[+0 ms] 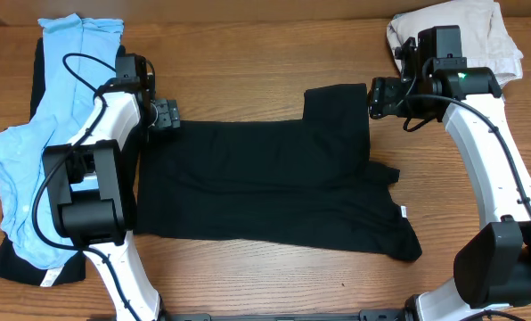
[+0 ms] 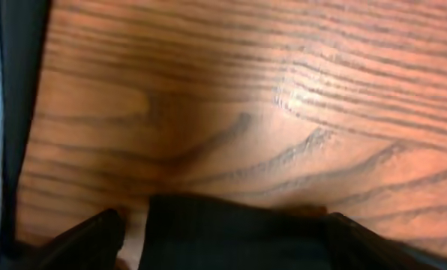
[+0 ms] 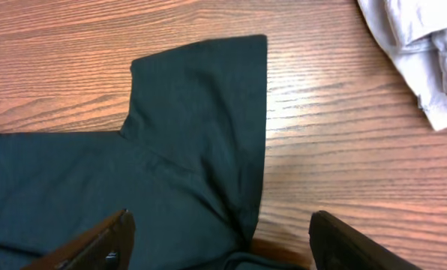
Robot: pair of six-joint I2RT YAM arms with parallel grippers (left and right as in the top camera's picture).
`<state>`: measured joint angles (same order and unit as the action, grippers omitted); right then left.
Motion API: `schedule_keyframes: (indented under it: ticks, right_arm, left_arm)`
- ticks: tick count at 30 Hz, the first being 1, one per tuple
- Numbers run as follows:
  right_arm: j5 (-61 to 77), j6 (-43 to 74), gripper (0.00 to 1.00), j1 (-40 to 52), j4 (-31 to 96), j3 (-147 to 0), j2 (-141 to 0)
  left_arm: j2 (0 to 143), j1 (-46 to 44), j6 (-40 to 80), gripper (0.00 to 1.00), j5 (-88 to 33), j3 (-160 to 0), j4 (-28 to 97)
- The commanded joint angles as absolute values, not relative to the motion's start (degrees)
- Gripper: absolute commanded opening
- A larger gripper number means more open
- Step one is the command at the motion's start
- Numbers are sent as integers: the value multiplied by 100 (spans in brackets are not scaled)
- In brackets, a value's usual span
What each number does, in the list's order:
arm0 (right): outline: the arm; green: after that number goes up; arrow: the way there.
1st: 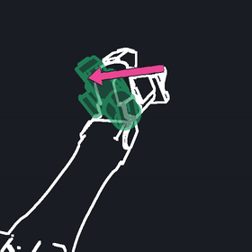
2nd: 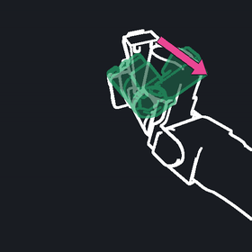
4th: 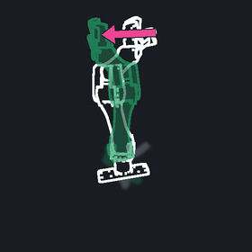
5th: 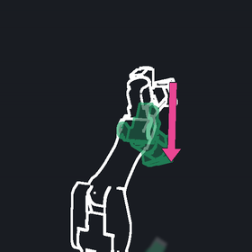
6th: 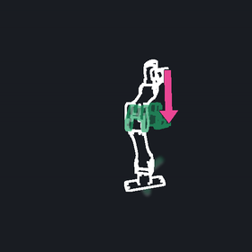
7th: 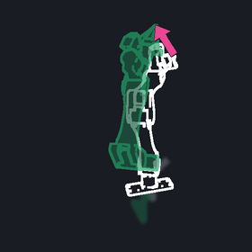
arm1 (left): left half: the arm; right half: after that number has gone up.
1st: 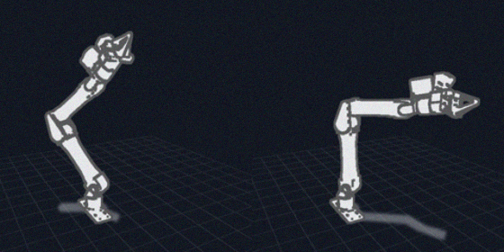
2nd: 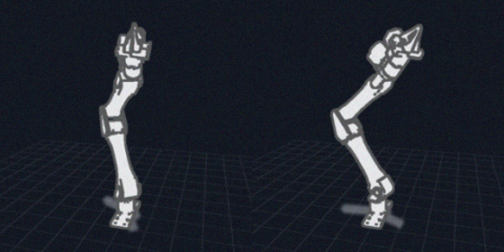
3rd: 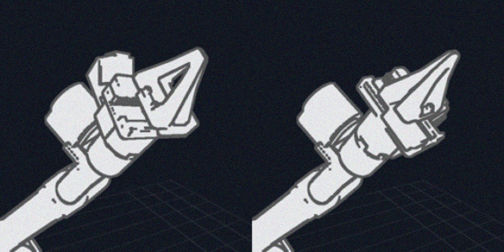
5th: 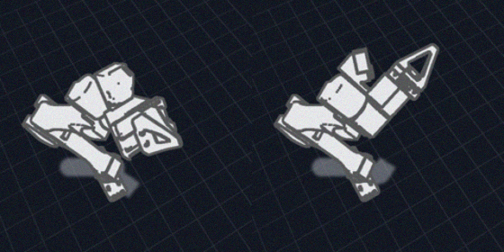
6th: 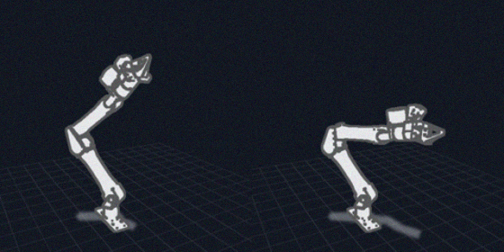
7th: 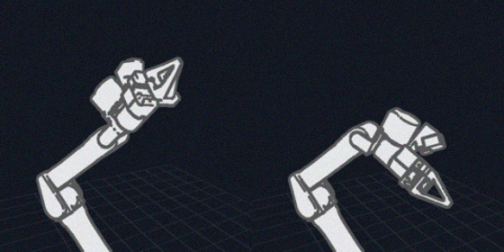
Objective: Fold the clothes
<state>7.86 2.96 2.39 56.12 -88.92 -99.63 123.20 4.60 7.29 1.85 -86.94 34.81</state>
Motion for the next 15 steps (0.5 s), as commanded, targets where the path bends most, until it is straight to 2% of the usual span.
schedule_keyframes:
  ticks: [1,4,7,9,11,15]
  right_arm:
    - [735,250,76,268,5583,-9006,-9979]
    - [738,250,75,268,5572,-9006,-9981]
    - [735,250,70,268,5535,-9006,-9983]
    - [735,250,68,268,5498,-9006,-9990]
    - [738,252,65,268,5441,-9006,-9996]
    - [738,257,61,268,5236,-9006,-10012]
  left_arm:
    - [12582,449,639,85,145,-8718,3422]
    - [12637,449,642,80,145,-8718,3347]
    - [12648,449,642,70,145,-8718,3288]
    - [12648,449,644,60,145,-8718,3284]
    - [12648,447,646,45,145,-8718,3297]
    - [12648,449,646,28,148,-8718,3393]
